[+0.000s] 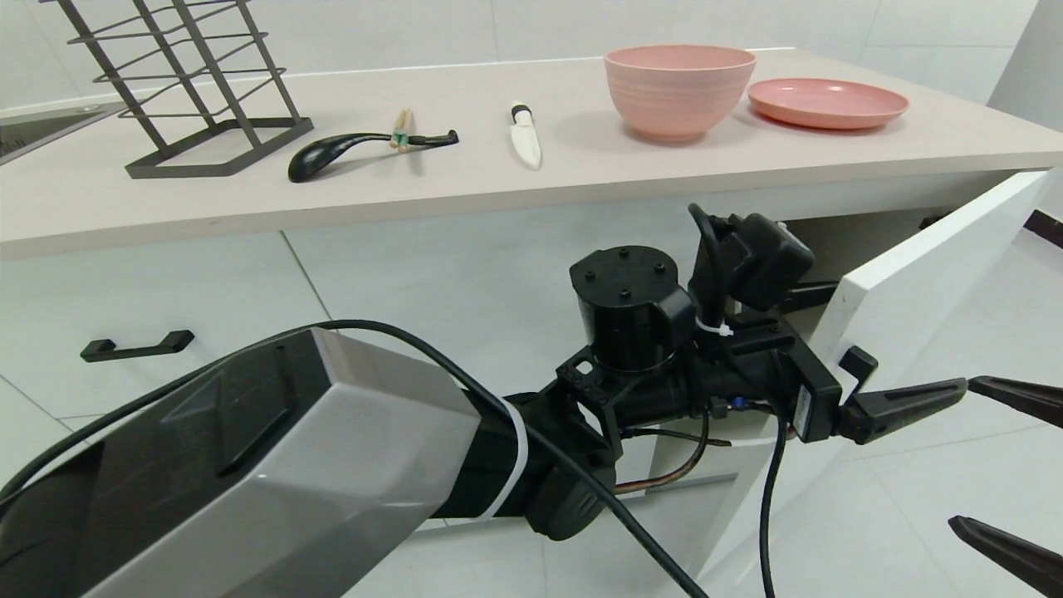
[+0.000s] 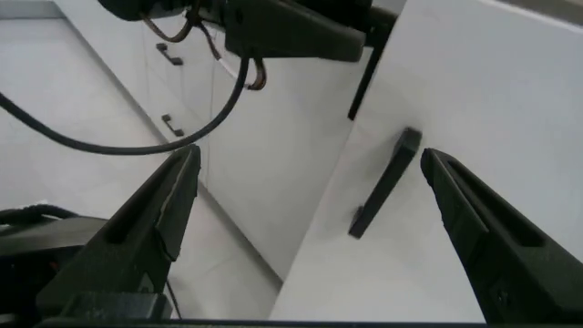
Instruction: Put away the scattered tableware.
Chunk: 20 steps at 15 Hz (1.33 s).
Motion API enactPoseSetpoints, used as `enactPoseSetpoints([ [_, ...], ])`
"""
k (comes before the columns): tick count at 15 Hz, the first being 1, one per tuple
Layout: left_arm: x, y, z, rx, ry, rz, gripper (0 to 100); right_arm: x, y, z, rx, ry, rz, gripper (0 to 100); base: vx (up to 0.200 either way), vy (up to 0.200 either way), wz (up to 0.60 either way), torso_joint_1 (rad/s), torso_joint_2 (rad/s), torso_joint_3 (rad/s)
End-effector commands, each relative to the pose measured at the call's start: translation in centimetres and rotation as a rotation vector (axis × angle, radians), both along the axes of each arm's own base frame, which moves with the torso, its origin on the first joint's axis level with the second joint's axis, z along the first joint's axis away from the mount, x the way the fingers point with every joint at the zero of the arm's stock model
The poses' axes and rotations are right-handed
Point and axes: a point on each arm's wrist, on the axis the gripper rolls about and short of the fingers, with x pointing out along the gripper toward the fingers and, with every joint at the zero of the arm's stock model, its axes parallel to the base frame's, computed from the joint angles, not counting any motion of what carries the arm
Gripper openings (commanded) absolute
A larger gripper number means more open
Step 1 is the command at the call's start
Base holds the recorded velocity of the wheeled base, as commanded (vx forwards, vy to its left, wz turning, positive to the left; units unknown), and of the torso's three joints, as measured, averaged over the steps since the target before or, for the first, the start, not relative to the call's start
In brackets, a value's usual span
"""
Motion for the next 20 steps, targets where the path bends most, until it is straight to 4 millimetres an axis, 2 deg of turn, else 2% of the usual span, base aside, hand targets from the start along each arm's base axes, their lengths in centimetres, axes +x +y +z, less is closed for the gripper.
enactPoseSetpoints([
  [1, 0.2, -0.1, -0.5, 0.006, 0.007, 0.011, 100, -0.9, 0.0, 0.5, -0.004, -0.040, -0.019, 100, 0.000, 0.000, 0.00, 0.000, 0.00, 0.000],
  [5, 0.8, -0.9, -1.4, 0.005, 0.009, 0.013, 100, -2.1, 0.2, 1.1, -0.016, -0.103, -0.021, 100, 0.000, 0.000, 0.00, 0.000, 0.00, 0.000],
  [10, 1.6, -1.6, -1.5, -0.029, 0.017, 0.113, 100, -5.1, 0.8, 2.6, -0.045, -0.275, -0.016, 100, 0.000, 0.000, 0.00, 0.000, 0.00, 0.000],
  [14, 0.1, -2.4, -1.6, -0.041, 0.012, 0.088, 100, -7.6, 1.3, 3.3, -0.068, -0.402, -0.014, 100, 0.000, 0.000, 0.00, 0.000, 0.00, 0.000],
  [17, -1.2, -3.0, -2.4, -0.022, 0.024, 0.059, 100, -10.0, 1.7, 3.6, -0.104, -0.545, -0.015, 100, 0.000, 0.000, 0.00, 0.000, 0.00, 0.000],
  [20, -2.3, -3.6, -2.5, -0.022, 0.024, 0.033, 100, -10.9, 1.9, 3.6, -0.111, -0.589, 0.002, 100, 0.000, 0.000, 0.00, 0.000, 0.00, 0.000],
])
